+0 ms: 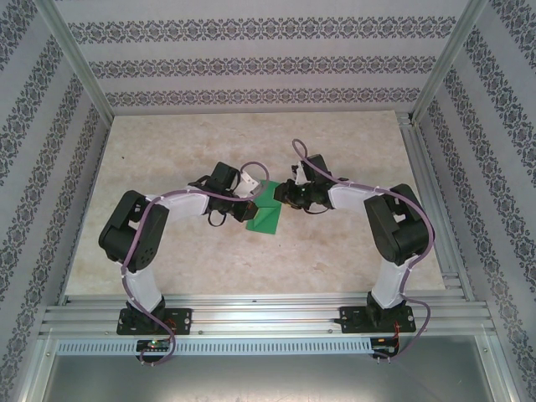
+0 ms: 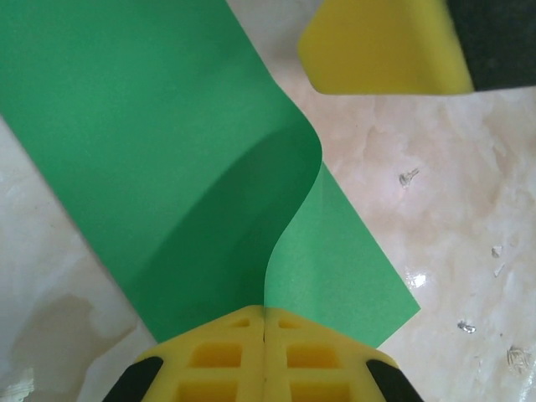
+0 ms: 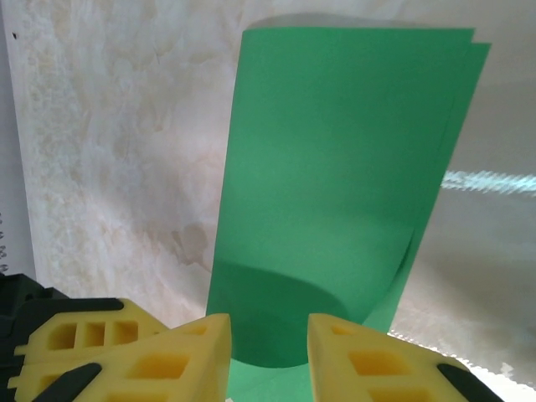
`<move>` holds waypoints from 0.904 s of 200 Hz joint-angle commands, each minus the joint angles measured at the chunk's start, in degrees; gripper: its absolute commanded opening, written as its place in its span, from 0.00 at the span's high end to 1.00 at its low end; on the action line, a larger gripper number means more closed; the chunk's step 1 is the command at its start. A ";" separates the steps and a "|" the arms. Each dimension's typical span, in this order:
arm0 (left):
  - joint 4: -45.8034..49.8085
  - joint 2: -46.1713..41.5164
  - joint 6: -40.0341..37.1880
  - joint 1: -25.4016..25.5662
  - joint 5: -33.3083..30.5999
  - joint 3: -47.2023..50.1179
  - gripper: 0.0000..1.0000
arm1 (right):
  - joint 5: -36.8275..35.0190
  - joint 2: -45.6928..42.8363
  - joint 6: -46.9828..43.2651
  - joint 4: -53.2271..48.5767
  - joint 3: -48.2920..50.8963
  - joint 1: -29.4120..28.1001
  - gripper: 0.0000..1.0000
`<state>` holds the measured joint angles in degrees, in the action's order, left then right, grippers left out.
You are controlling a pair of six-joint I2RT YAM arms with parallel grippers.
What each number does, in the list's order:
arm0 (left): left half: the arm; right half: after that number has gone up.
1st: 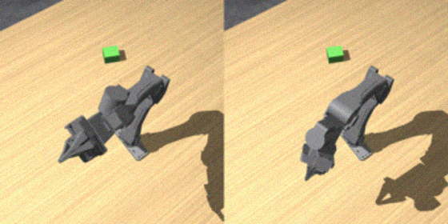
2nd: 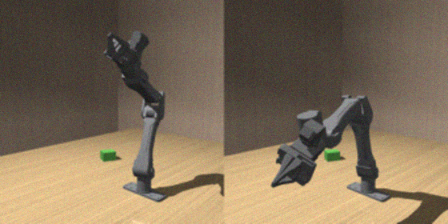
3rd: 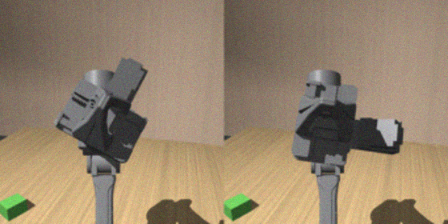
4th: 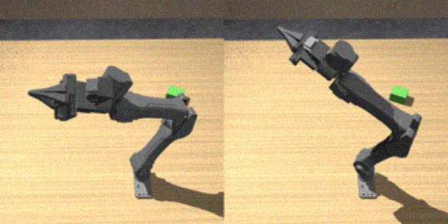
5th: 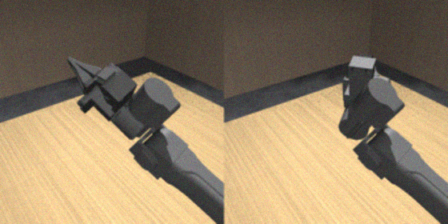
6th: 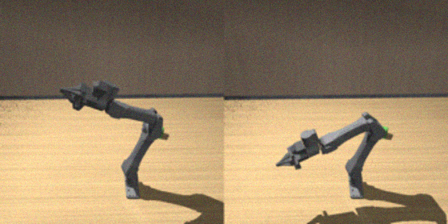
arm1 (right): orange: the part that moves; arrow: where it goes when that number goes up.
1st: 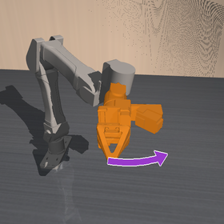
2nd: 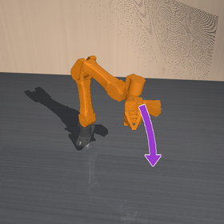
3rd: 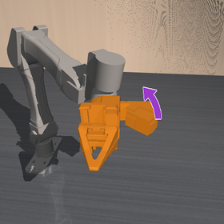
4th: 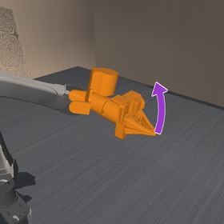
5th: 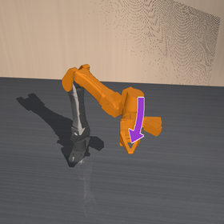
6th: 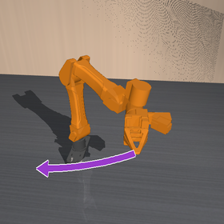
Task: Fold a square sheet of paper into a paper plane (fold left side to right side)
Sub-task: Fold the triangle a second time at the center of the table.
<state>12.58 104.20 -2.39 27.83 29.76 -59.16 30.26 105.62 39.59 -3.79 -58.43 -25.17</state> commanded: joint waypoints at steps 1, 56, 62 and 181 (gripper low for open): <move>1.15 -0.40 -1.74 -1.32 1.27 -0.80 0.99 | -1.06 0.10 1.10 1.15 0.61 -1.15 0.70; 1.65 1.40 -2.57 -1.85 1.05 -1.70 0.99 | -2.58 -0.73 0.18 -0.29 1.83 -1.89 0.69; 1.76 1.65 -2.66 -1.89 1.00 -1.89 0.99 | -2.58 -0.85 0.10 -0.30 1.96 -2.03 0.69; 4.71 4.93 -4.64 -2.15 -1.45 -6.03 0.99 | -3.62 0.54 0.47 -2.00 2.80 -3.46 0.74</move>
<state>15.14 107.83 -4.91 26.52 29.15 -63.51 27.62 105.62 40.38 -5.50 -56.62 -27.70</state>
